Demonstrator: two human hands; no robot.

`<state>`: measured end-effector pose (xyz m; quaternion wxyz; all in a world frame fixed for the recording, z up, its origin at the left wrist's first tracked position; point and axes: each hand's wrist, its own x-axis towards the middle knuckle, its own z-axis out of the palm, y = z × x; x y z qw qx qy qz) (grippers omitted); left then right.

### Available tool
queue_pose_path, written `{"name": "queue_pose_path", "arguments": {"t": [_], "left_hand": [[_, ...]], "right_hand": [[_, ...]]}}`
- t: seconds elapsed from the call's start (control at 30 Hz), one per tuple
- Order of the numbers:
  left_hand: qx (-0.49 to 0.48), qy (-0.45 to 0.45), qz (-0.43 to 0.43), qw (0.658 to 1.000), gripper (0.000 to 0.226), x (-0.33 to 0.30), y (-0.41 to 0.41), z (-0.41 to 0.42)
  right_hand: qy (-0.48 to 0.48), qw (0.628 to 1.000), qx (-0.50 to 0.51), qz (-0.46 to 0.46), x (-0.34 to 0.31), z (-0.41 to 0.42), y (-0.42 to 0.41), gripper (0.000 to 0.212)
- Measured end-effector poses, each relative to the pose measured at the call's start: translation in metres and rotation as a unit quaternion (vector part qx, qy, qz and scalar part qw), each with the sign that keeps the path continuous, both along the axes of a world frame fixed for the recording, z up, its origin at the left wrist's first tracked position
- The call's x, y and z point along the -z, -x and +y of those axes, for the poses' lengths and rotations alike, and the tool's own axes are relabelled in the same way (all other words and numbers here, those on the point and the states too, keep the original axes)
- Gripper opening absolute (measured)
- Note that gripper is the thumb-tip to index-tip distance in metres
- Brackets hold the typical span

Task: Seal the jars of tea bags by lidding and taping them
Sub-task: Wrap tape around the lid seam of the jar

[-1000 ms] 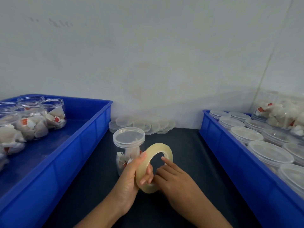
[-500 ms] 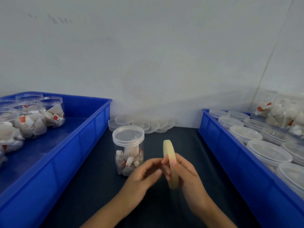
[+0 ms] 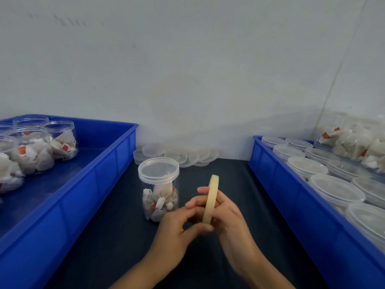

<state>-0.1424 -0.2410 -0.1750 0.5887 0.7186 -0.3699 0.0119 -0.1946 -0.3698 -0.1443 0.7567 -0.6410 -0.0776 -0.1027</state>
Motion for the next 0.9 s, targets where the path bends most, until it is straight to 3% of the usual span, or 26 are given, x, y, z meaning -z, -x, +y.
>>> {"name": "queue_pose_path", "arguments": {"t": [0.07,0.17,0.3,0.43,0.57,0.67,0.9], "left_hand": [[0.003,0.048,0.05,0.998,0.015,-0.004,0.001,0.0],[0.025,0.062,0.093,0.993,0.029,-0.004,-0.002,0.004],[0.029,-0.044,-0.011,0.999,0.045,-0.001,-0.006,0.006],[-0.002,-0.032,-0.045,0.998,0.042,0.001,-0.004,0.002],[-0.035,0.062,-0.007,0.997,0.034,-0.001,0.003,-0.005],[-0.063,0.121,0.005,0.991,0.04,-0.006,0.007,-0.007],[-0.053,0.075,-0.032,0.995,0.038,-0.005,0.004,-0.003]], "right_hand": [[0.013,1.0,-0.007,0.016,0.003,0.004,-0.001,0.035],[-0.014,0.999,-0.018,0.026,0.005,0.006,-0.003,0.037],[-0.132,0.991,-0.016,0.02,0.0,-0.003,-0.004,0.045],[-0.199,0.979,-0.025,0.025,-0.005,-0.011,-0.004,0.05],[-0.144,0.988,-0.032,0.047,-0.005,-0.007,-0.003,0.039],[-0.104,0.993,-0.018,0.061,0.002,0.002,-0.003,0.037],[-0.17,0.983,-0.025,0.071,-0.005,0.002,0.003,0.037]]}}
